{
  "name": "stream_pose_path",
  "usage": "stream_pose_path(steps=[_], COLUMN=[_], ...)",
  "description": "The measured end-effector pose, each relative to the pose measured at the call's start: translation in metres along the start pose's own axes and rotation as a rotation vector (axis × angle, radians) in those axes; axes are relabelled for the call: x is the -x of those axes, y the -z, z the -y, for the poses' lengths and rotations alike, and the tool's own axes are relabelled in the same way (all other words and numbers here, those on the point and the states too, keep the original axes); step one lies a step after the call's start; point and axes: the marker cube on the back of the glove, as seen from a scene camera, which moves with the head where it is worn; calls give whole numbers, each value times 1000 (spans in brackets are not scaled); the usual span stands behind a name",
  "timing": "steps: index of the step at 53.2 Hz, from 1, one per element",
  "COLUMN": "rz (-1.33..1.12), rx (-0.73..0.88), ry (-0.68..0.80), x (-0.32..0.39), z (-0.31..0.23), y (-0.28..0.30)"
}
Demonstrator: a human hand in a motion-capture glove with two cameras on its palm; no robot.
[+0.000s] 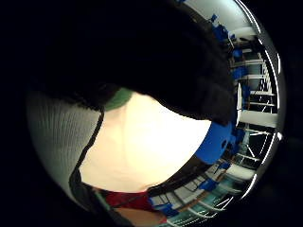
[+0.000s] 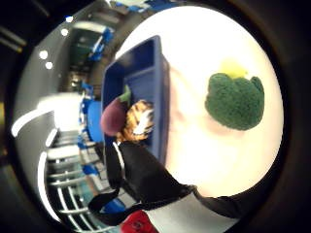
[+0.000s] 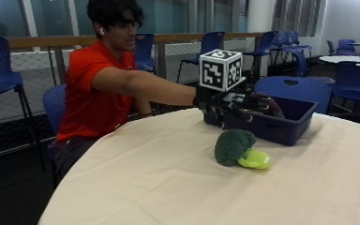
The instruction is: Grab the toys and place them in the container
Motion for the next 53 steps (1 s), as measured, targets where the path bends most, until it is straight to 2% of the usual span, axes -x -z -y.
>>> stream_pose_path(steps=[10, 27, 35, 43, 53], rz=[-8, -152, -172, -214, -76], rx=[63, 199, 167, 21, -97], ry=[-56, -20, -12, 11, 14], x=[-28, -15, -16, -14, 3], z=[21, 37, 37, 33, 12], y=[-31, -96, -94, -83, -26])
